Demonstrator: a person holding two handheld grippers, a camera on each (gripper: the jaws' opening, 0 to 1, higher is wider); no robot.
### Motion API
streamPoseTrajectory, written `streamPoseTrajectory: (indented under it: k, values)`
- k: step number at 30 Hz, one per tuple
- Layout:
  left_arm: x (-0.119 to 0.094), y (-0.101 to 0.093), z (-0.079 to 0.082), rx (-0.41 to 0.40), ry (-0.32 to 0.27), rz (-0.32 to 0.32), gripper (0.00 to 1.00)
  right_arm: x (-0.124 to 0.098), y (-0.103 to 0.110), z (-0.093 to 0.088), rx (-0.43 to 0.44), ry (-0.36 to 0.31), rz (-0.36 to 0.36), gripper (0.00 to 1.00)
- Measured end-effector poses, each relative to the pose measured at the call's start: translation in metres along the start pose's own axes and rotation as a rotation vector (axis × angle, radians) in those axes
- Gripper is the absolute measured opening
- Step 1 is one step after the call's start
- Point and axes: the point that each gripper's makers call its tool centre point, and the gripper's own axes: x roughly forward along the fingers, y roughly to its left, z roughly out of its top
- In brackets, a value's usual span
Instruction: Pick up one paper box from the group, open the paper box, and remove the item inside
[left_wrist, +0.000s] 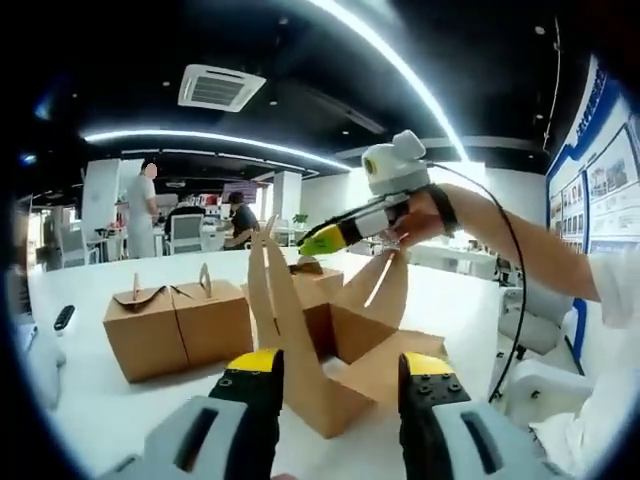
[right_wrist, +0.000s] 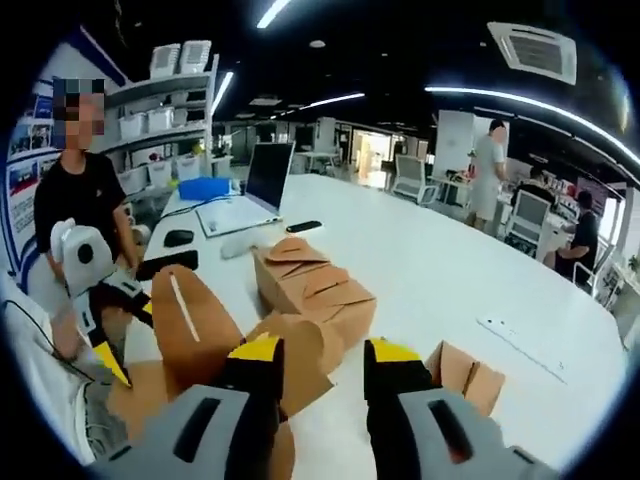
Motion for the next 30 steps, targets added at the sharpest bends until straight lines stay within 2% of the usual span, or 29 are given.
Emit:
streamPoseTrajectory:
  k: [7, 13, 16, 24, 30]
  values:
    - [-0.009, 0.011, 0.018, 0.0, -0.029, 0.016, 0.47, -0.036, 0.008, 0.011, -0.013, -0.09, -0.021, 0.33]
    - [-0.018, 0.021, 0.034, 0.016, -0.046, 0.037, 0.47, -0.061, 0.022, 0.005, -0.011, -0.14, -0.023, 0.33]
    - [-0.022, 0.022, 0.041, 0.023, -0.055, 0.04, 0.47, -0.069, 0.022, 0.003, -0.011, -0.153, -0.029, 0.33]
    - [-0.028, 0.019, 0.044, 0.049, -0.059, 0.038, 0.46, -0.087, 0.036, -0.01, -0.003, -0.175, -0.024, 0.33]
    - [-0.037, 0.027, 0.039, 0.028, -0.054, 0.036, 0.45, -0.096, 0.045, -0.023, 0.014, -0.17, -0.02, 0.33]
